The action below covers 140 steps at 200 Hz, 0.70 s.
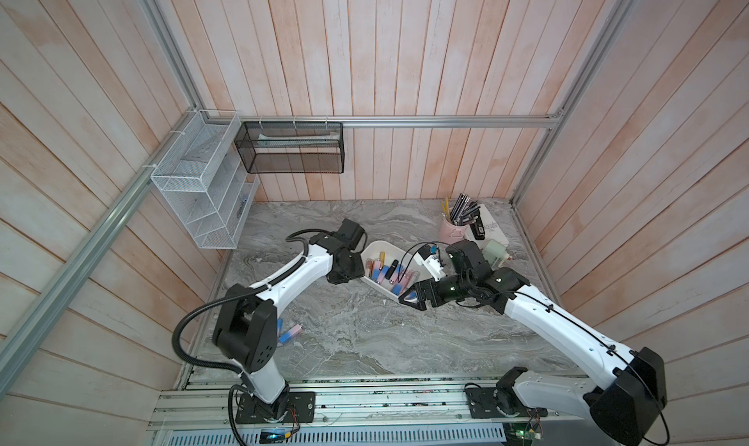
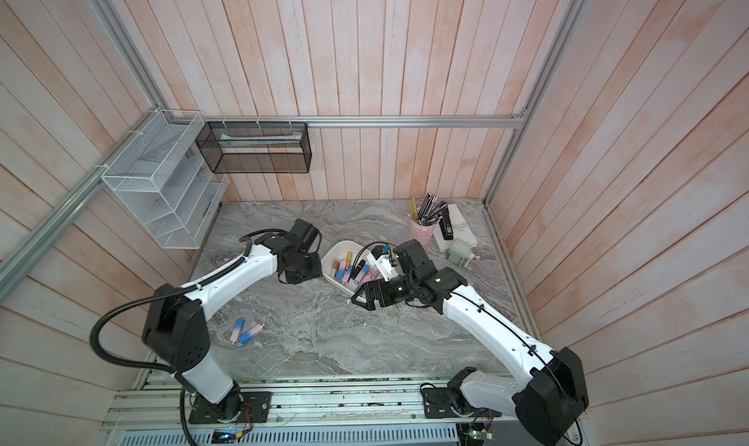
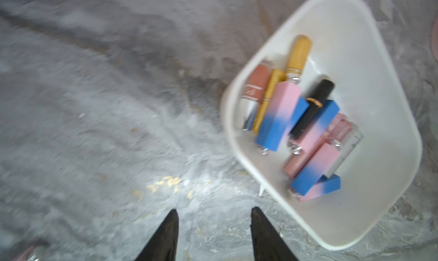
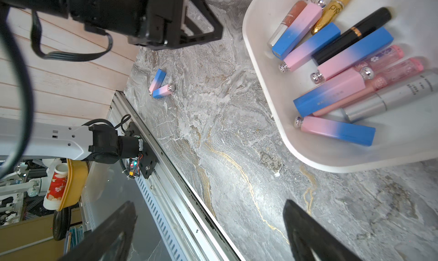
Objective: Put the lipstick into the storage box
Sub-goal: Pick up the lipstick at the center of the board.
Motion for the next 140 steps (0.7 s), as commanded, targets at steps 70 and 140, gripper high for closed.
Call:
{"fn": "queue_joint_plan", "kwargs": {
  "ticks": [70, 140],
  "plan": [
    [-25.4, -1.6, 0.43, -21.9, -2.9, -29.4, 4.6, 0.02, 0.7, -7.0, -3.9, 5.4, -0.2, -2.0],
    [-37.1, -0.2, 0.29, -30.4, -3.8, -39.1, 8.9, 0.02, -3.2, -7.0, -7.0, 4.8, -0.3, -2.7]
  ]
}}
